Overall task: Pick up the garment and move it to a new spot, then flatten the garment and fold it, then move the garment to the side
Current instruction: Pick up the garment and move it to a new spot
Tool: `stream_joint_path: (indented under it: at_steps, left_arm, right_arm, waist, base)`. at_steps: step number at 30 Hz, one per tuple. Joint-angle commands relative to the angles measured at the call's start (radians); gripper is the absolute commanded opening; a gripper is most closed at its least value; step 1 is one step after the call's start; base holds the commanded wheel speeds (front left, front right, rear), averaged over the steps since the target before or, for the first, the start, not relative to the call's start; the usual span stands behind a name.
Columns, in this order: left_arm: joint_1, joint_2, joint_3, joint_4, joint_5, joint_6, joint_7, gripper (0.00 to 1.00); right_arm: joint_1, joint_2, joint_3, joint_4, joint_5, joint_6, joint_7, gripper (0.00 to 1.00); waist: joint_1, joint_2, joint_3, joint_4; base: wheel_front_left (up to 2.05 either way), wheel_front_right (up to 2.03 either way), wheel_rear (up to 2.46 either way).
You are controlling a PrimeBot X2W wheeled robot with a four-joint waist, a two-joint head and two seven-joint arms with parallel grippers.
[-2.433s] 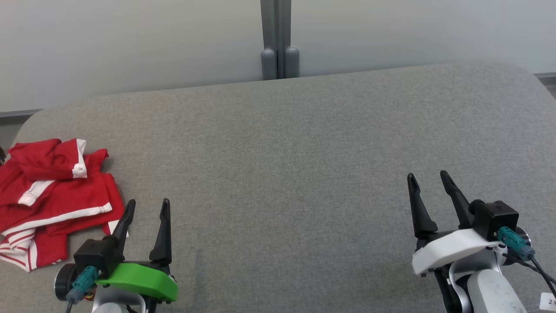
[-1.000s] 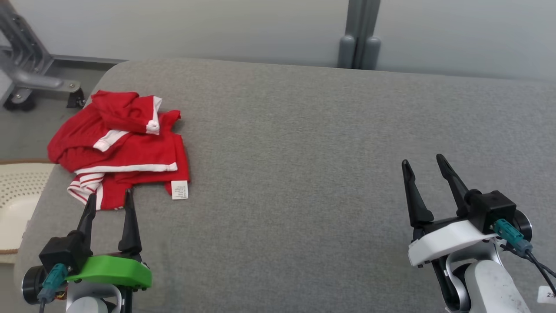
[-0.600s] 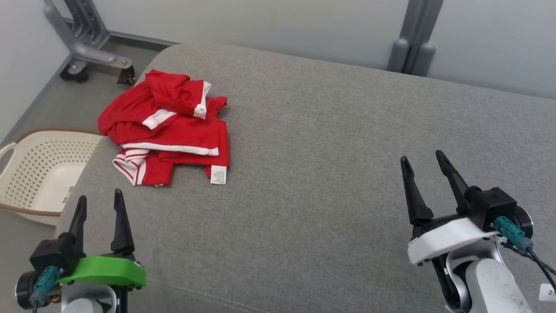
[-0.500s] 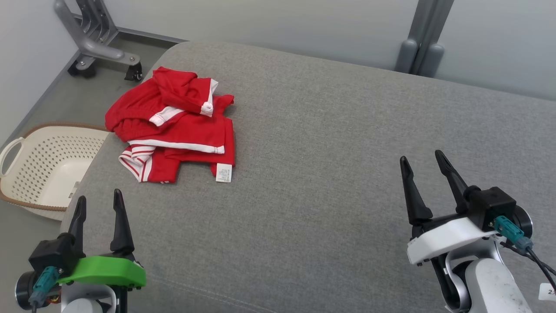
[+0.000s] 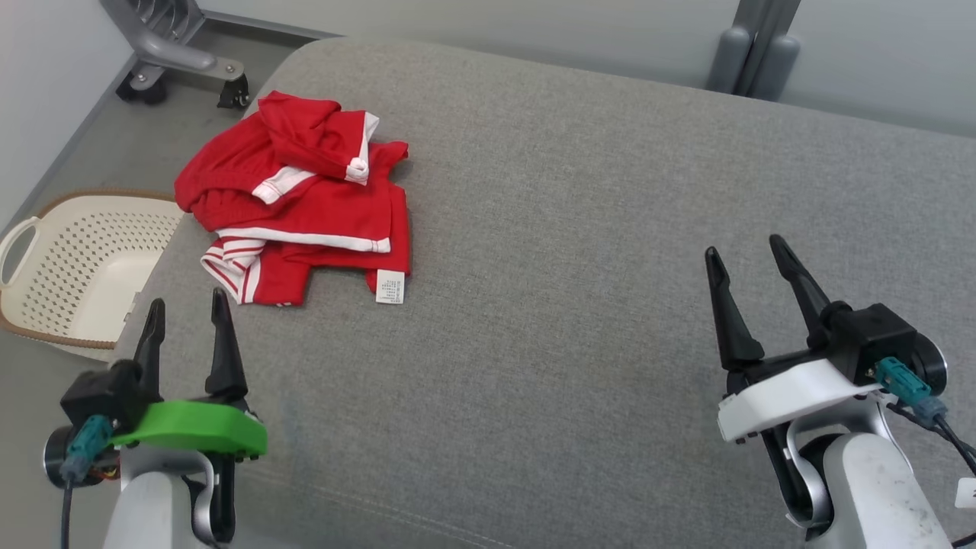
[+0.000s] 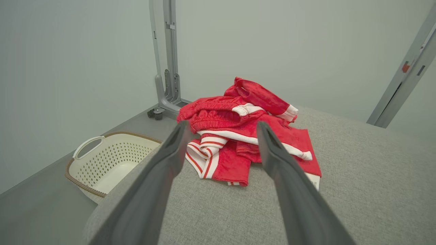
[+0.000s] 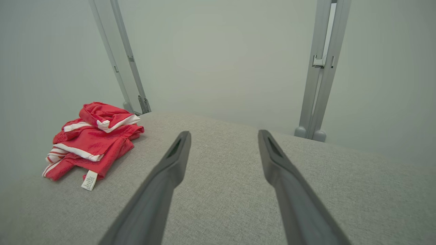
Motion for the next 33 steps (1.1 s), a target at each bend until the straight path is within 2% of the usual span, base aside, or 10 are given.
stream_joint_path:
  at_steps: [1, 8, 13, 24, 25, 27, 33]
  left_arm:
    - [-0.050, -0.001, -0.006, 0.023, -0.011, -0.002, 0.000, 1.00]
    - [-0.282, 0.036, -0.038, 0.216, -0.072, -0.008, 0.011, 1.00]
    - [-0.446, 0.076, -0.098, 0.370, -0.144, -0.009, 0.031, 1.00]
    - [-0.631, 0.161, -0.159, 0.637, -0.307, -0.009, 0.051, 1.00]
    - [-0.639, 0.171, -0.161, 0.648, -0.318, -0.009, 0.043, 0.77]
    - [-0.645, 0.182, -0.168, 0.656, -0.334, -0.009, 0.025, 0.00]
    - [-0.601, 0.228, -0.156, 0.611, -0.327, -0.007, -0.003, 0.00]
  right_arm:
    - [-0.022, -0.010, -0.002, -0.016, -0.010, 0.000, 0.010, 1.00]
    - [-0.084, -0.049, 0.007, -0.078, -0.024, 0.000, 0.054, 1.00]
    - [-0.125, -0.072, 0.006, -0.109, -0.027, 0.000, 0.077, 1.00]
    - [-0.162, -0.081, -0.005, -0.122, -0.028, 0.000, 0.078, 1.00]
    - [-0.162, -0.080, -0.007, -0.121, -0.029, 0.000, 0.077, 1.00]
    - [-0.162, -0.078, -0.011, -0.119, -0.030, 0.000, 0.075, 1.00]
    - [-0.148, -0.066, -0.017, -0.101, -0.032, 0.000, 0.057, 1.00]
  waist:
    - [0.0000, 0.0000, 0.060, -0.013]
    - [0.0000, 0.0000, 0.219, -0.050]
    - [0.0000, 0.0000, 0.312, -0.080]
    - [0.0000, 0.0000, 0.387, -0.123]
    - [0.0000, 0.0000, 0.387, -0.124]
    - [0.0000, 0.0000, 0.384, -0.125]
    - [0.0000, 0.0000, 0.336, -0.128]
  base:
    - [0.00, 0.00, 0.00]
    - [0.00, 0.00, 0.00]
    - [0.00, 0.00, 0.00]
    - [0.00, 0.00, 0.00]
    - [0.00, 0.00, 0.00]
    - [0.00, 0.00, 0.00]
    - [0.00, 0.00, 0.00]
